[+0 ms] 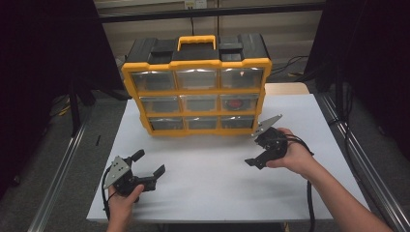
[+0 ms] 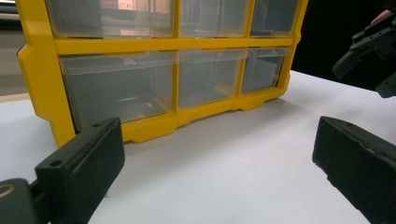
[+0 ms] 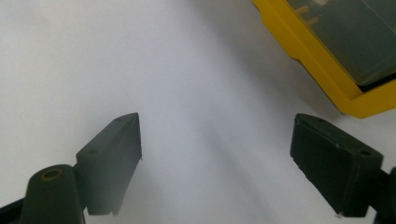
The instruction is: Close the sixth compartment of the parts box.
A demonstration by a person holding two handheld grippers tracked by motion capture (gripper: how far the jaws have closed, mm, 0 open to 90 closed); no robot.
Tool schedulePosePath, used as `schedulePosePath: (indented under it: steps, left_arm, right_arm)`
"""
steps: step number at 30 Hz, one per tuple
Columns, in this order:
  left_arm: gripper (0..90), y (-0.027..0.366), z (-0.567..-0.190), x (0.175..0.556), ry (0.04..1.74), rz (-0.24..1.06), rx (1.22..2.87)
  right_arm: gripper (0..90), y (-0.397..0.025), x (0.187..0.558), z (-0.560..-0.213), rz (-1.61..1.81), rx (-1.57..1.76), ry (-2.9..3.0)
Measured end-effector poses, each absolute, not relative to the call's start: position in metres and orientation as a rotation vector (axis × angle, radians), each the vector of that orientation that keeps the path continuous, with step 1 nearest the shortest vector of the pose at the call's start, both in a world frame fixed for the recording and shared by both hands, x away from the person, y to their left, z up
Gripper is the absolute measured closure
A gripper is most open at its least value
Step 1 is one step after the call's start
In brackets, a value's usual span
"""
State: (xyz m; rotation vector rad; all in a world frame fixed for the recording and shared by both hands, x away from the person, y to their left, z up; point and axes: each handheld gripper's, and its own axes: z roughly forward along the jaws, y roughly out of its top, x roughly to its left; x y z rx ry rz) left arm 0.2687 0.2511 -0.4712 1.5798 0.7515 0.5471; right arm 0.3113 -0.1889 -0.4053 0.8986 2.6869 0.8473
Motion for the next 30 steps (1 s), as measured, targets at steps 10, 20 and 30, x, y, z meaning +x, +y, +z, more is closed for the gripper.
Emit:
schedulePosePath:
  steps: [10,20,30]
  left_arm:
    - [2.5,0.25,-0.471,0.268,0.748,0.545,1.578]
    - [2.5,0.25,-0.471,0.268,0.751,0.544,1.577]
    - [2.5,0.25,-0.471,0.268,0.748,0.544,1.579]
  right_arm:
    - [16.2,-0.199,0.3,-0.415,0.933,0.902,2.623]
    - [15.5,-0.213,0.288,-0.422,1.046,0.938,2.527]
    - [13.9,-0.229,0.277,-0.428,1.163,0.994,2.407]
